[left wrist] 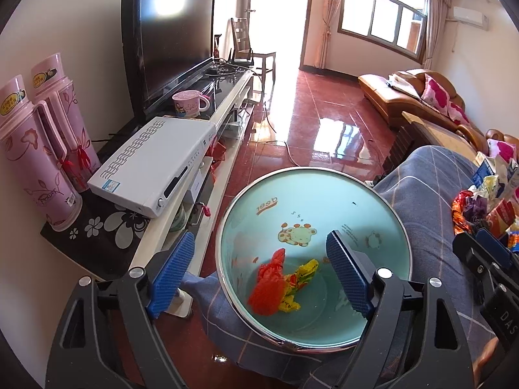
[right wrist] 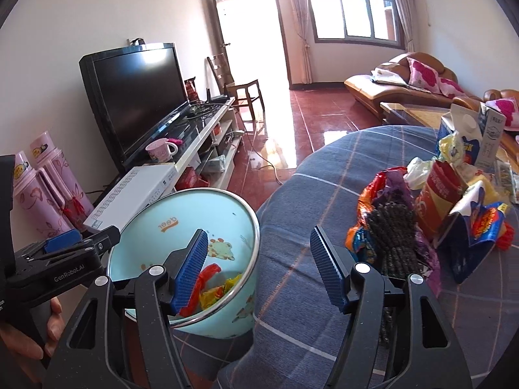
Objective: Collect trash
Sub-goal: 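Grasp the black knitted rope bundle with the left tool and lift it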
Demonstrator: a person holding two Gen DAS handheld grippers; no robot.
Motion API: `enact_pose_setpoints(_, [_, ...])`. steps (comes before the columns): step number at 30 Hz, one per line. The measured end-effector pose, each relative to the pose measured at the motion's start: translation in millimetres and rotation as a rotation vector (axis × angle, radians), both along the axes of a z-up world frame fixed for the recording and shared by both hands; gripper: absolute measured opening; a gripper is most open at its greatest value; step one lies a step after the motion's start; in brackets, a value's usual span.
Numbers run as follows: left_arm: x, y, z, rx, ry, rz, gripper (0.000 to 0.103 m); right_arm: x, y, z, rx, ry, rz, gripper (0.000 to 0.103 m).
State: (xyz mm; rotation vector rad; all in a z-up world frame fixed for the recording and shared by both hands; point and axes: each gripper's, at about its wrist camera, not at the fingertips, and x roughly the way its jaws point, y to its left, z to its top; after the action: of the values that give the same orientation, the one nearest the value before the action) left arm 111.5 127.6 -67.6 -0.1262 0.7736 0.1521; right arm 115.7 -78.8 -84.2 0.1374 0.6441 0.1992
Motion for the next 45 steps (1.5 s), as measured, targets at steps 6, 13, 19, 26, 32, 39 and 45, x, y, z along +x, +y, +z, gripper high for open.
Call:
enact_pose_setpoints(6, [-3.2, -22.2, 4.8, 0.005, -0.008, -0.045, 0.083, -6.6, -20.0, 0.8, 0.010, 0.000, -0.043, 0.065])
enact_pose_setpoints(13, [-7.7, -46.8, 7.4, -0.001, -0.008, -0.093, 0.084, -21.4, -52.6, 6.7, 0.011, -0.019, -0.123, 0.067])
enact_pose_setpoints(19, [-11.6, -66.2, 6.1, -0.020, -0.006, -0.135, 0.085, -38.9, -90.3, 1.8, 0.014, -0.013, -0.210, 0.067])
enact_pose_setpoints(26, [-14.7, -95.3, 3.8, -0.030, 0.002, -0.200, 0.085, -55.7, -128.0, -6.2, 0.017, 0.007, -0.300, 0.067])
enact_pose_setpoints(32, [-17.5, -123.2, 1.3, -0.036, 0.011, -0.255, 0.085, -65.7, -152.1, -10.1, 0.025, 0.021, -0.354, 0.067])
enact_pose_setpoints(39, [-15.6, -155.9, -3.8, -0.049, 0.018, -0.311, 0.085, -73.0, -173.2, -15.4, 0.035, 0.038, -0.397, 0.067])
enact_pose_setpoints(45, [-12.2, -186.5, -4.0, -0.045, 0.015, -0.355, 0.085, -75.5, -187.2, -20.0, 0.045, 0.054, -0.418, 0.068])
